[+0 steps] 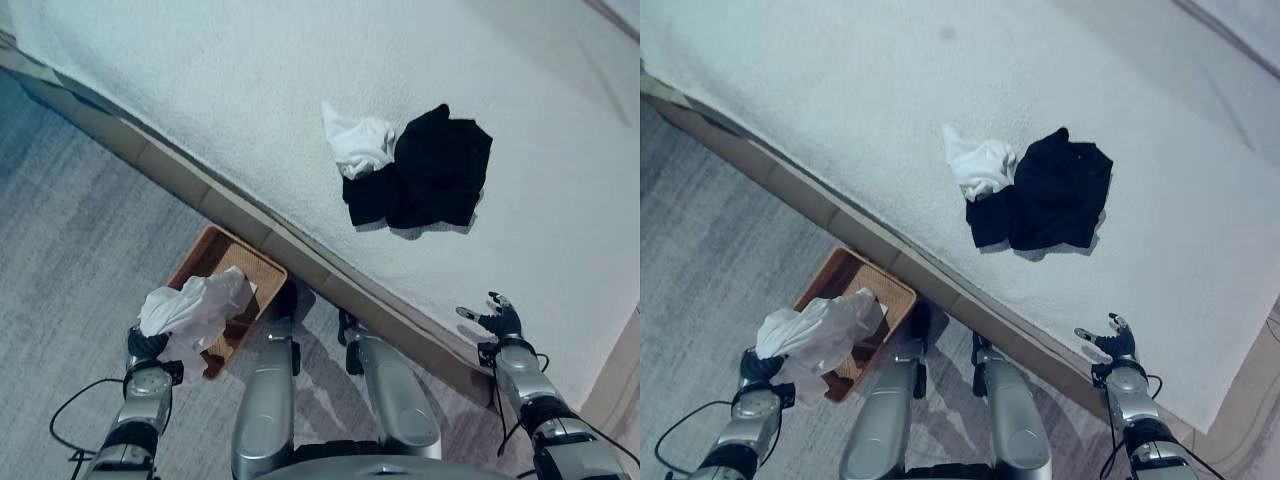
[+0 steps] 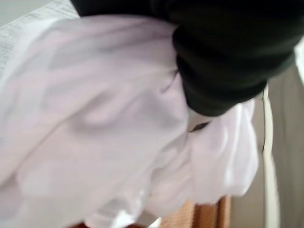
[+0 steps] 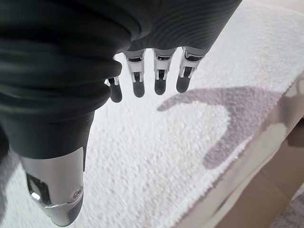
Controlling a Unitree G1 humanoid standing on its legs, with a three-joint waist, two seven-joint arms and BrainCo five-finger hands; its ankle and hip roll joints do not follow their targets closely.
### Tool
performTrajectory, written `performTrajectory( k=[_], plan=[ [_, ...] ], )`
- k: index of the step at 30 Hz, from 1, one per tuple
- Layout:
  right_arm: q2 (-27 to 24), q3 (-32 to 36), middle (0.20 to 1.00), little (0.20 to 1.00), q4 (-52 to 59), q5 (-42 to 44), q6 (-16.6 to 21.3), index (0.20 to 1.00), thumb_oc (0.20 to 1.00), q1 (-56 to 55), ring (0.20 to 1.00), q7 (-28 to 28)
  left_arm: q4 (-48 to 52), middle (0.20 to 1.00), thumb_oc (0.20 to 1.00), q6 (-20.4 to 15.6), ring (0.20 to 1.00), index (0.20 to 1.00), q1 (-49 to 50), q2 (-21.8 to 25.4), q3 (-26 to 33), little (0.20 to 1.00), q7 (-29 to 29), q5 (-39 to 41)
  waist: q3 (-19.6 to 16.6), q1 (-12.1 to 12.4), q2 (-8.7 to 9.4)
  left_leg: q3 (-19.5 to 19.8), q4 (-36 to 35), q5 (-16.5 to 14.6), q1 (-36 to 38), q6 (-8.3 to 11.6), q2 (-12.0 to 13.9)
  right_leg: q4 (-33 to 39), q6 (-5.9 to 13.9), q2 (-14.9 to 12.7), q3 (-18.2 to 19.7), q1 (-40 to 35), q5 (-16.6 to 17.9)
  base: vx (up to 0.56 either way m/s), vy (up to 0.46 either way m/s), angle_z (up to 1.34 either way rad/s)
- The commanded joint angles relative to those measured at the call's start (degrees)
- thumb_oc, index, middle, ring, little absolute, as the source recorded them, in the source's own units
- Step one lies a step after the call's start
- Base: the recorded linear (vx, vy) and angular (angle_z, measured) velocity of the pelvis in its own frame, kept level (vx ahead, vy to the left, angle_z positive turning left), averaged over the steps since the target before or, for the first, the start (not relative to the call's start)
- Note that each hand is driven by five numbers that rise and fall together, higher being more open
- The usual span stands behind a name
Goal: Pick up clothes into the bucket
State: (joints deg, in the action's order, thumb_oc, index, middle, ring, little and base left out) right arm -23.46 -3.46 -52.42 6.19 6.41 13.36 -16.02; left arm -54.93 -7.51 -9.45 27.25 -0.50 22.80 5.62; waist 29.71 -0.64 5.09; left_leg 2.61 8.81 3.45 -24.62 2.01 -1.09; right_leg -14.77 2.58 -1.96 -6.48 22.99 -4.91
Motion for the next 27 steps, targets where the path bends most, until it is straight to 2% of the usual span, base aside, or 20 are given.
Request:
performTrajectory(
  k=[1, 7, 8, 12, 16, 17, 18, 19, 20, 21, 22, 23, 24, 25, 26, 27],
  plan=[
    [-3.25, -2.12, 1.000, 1.000, 3.12, 1.01, 1.96, 1.000, 1.000, 0.00, 1.000, -2.27, -2.32, 0.200, 0.200, 0.65, 0.200, 0.200, -0.63, 3.33, 0.61, 0.200, 2.36, -1.73, -0.29, -0.59, 1.90, 0.85, 11.78, -6.74, -2.97, 0.88, 2.10, 1.72, 4.83, -4.62, 0.58, 0.63, 4.27, 0.00, 0.000, 0.00],
    [-3.73, -1.84, 1.000, 1.000, 7.09, 3.88, 3.24, 1.000, 1.000, 2.20, 1.000, -4.19, -2.77, 0.200, 0.200, 0.90, 0.200, 0.200, -4.14, 3.76, -0.91, 0.200, 3.32, 0.29, 0.09, -1.82, 2.25, 0.90, 13.68, -6.72, -10.49, 0.66, 1.90, -0.35, 4.79, -5.02, 0.37, 7.88, 4.33, -0.02, 0.044, 0.00],
    [-3.53, -0.84, 1.000, 1.000, 10.57, 5.91, 4.23, 1.000, 1.000, 2.60, 1.000, -5.25, -1.54, 0.200, 0.200, 0.97, 0.200, 0.200, -4.89, 3.68, -1.18, 0.200, 3.93, 0.82, 0.09, -2.30, 2.16, 0.92, 14.88, -6.95, -13.51, 0.51, 1.74, -1.39, 4.79, -5.28, 0.57, 10.75, 4.32, -0.01, 0.044, 0.03],
    [-2.94, 0.29, 1.000, 1.000, 15.68, 8.33, 6.15, 1.000, 1.000, 2.81, 1.000, -6.44, -0.81, 0.200, 0.200, 0.98, 0.200, 0.200, -5.84, 3.61, -0.88, 0.200, 4.92, 2.05, 0.09, -2.99, 2.04, 0.75, 17.48, -7.65, -17.82, 0.22, 1.37, -3.68, 4.70, -5.54, 1.01, 14.79, 3.98, -0.01, 0.065, 0.00],
    [-3.24, -0.02, 1.000, 1.000, 19.75, 9.39, 7.77, 1.000, 1.000, 4.31, 1.000, -7.31, -0.77, 0.200, 0.200, 0.96, 0.200, 0.200, -7.31, 4.09, -0.76, 0.200, 6.07, 2.98, 0.09, -3.54, 1.83, 0.56, 21.28, -9.10, -22.64, -0.24, 1.25, -7.16, 4.46, -5.76, 1.78, 19.87, 3.20, 0.03, 0.056, -0.04],
    [-3.47, -0.63, 1.000, 1.000, 20.72, 9.25, 7.88, 1.000, 1.000, 4.59, 1.000, -7.60, -0.38, 0.200, 0.200, 1.00, 0.200, 0.200, -7.39, 4.47, -0.65, 0.200, 6.47, 3.37, 0.09, -3.52, 1.71, 0.73, 22.50, -11.48, -22.57, -0.08, 1.53, -8.22, 4.77, -5.46, 1.99, 19.77, 1.22, 0.10, 0.017, -0.12],
    [-3.54, -0.83, 1.000, 1.000, 21.23, 9.30, 8.08, 1.000, 1.000, 4.90, 1.000, -7.71, -0.43, 0.200, 0.200, 1.10, 0.200, 0.200, -7.72, 4.74, -0.55, 0.200, 6.75, 3.45, 0.09, -3.55, 1.71, 0.81, 22.52, -11.53, -22.80, -0.10, 1.47, -8.17, 4.79, -5.43, 1.91, 20.01, 1.20, 0.02, 0.024, -0.10],
    [-3.54, -0.65, 1.000, 1.000, 21.32, 9.30, 8.09, 1.000, 1.000, 5.22, 1.000, -7.73, -0.35, 0.200, 0.200, 1.08, 0.200, 0.200, -8.08, 4.81, -0.47, 0.200, 6.76, 3.46, 0.09, -3.74, 1.86, 0.51, 22.02, -9.49, -24.10, -0.30, 1.22, -7.54, 4.49, -5.75, 1.70, 21.16, 2.94, 0.02, 0.021, -0.09],
    [-3.42, -1.08, 1.000, 1.000, 22.50, 9.21, 8.22, 1.000, 1.000, 5.15, 1.000, -8.08, -0.15, 0.529, 0.529, 1.55, 0.529, 0.529, -8.18, 5.34, -0.39, 0.529, 7.77, 3.09, 0.09, -3.70, 1.71, 0.90, 22.54, -11.51, -23.31, -0.09, 1.47, -8.04, 4.87, -5.41, 1.85, 20.66, 1.29, -0.07, 0.020, -0.02],
    [-3.42, -0.89, 1.000, 1.000, 22.61, 9.20, 8.22, 1.000, 1.000, 5.45, 1.000, -8.11, -0.05, 1.000, 1.000, 1.55, 1.000, 1.000, -8.53, 5.40, -0.31, 1.000, 7.80, 3.09, 0.09, -3.89, 1.86, 0.59, 22.06, -9.47, -24.63, -0.28, 1.21, -7.40, 4.56, -5.74, 1.65, 21.82, 3.03, 0.00, 0.000, 0.00],
    [-3.27, -0.97, 1.000, 1.000, 23.33, 9.17, 8.39, 1.000, 1.000, 5.45, 1.000, -8.25, 0.03, 1.000, 1.000, 2.06, 1.000, 1.000, -8.65, 5.76, -0.15, 1.000, 8.49, 2.56, 0.09, -3.96, 1.81, 0.61, 21.77, -9.42, -24.56, -0.27, 1.23, -7.11, 4.61, -5.74, 1.62, 21.78, 3.09, 0.00, 0.000, 0.00],
    [-3.07, -0.89, 1.000, 1.000, 24.72, 9.03, 8.67, 1.000, 1.000, 4.93, 1.000, -8.81, 0.53, 1.000, 1.000, 2.35, 1.000, 1.000, -8.56, 6.03, -0.02, 1.000, 9.35, 2.21, 0.09, -3.87, 1.65, 0.98, 21.87, -11.36, -23.13, -0.06, 1.41, -7.43, 4.98, -5.51, 1.84, 20.57, 1.42, 0.00, 0.000, 0.00],
    [-3.07, -0.69, 1.000, 1.000, 24.86, 9.01, 8.66, 1.000, 1.000, 5.21, 1.000, -8.84, 0.64, 1.000, 1.000, 2.35, 1.000, 1.000, -8.89, 6.10, 0.06, 1.000, 9.38, 2.21, 0.09, -4.05, 1.80, 0.66, 21.39, -9.34, -24.43, -0.25, 1.14, -6.81, 4.68, -5.84, 1.64, 21.73, 3.15, 0.09, 0.002, 0.01],
    [-2.78, -0.51, 1.000, 1.000, 25.75, 9.01, 8.94, 1.000, 1.000, 4.73, 1.000, -9.19, 0.67, 1.000, 1.000, 2.57, 1.000, 1.000, -8.59, 6.22, 0.51, 1.000, 9.80, 2.06, 0.09, -3.88, 1.60, 1.01, 21.68, -11.32, -23.00, -0.10, 1.36, -7.33, 5.02, -5.55, 1.81, 20.45, 1.47, -0.07, 0.014, 0.02],
    [-2.70, 0.07, 1.000, 1.000, 26.79, 8.73, 9.23, 1.000, 1.000, 4.81, 1.000, -9.61, 1.10, 1.000, 1.000, 2.68, 1.000, 1.000, -8.88, 6.43, 0.75, 1.000, 10.32, 1.55, 0.09, -4.06, 1.68, 0.65, 21.00, -9.29, -24.09, -0.27, 1.07, -6.65, 4.73, -5.90, 1.62, 21.50, 3.17, 0.00, 0.000, 0.00],
    [-2.76, 0.33, 1.000, 1.000, 28.06, 8.09, 9.62, 1.000, 1.000, 4.60, 1.000, -10.15, 1.88, 1.000, 1.000, 2.79, 1.000, 1.000, -8.84, 6.62, 0.97, 1.000, 11.03, 1.15, 0.09, -4.13, 1.64, 0.65, 20.64, -9.16, -23.87, -0.27, 1.02, -6.44, 4.75, -6.00, 1.66, 21.36, 3.24, -0.06, 0.019, 0.02]
  ],
)
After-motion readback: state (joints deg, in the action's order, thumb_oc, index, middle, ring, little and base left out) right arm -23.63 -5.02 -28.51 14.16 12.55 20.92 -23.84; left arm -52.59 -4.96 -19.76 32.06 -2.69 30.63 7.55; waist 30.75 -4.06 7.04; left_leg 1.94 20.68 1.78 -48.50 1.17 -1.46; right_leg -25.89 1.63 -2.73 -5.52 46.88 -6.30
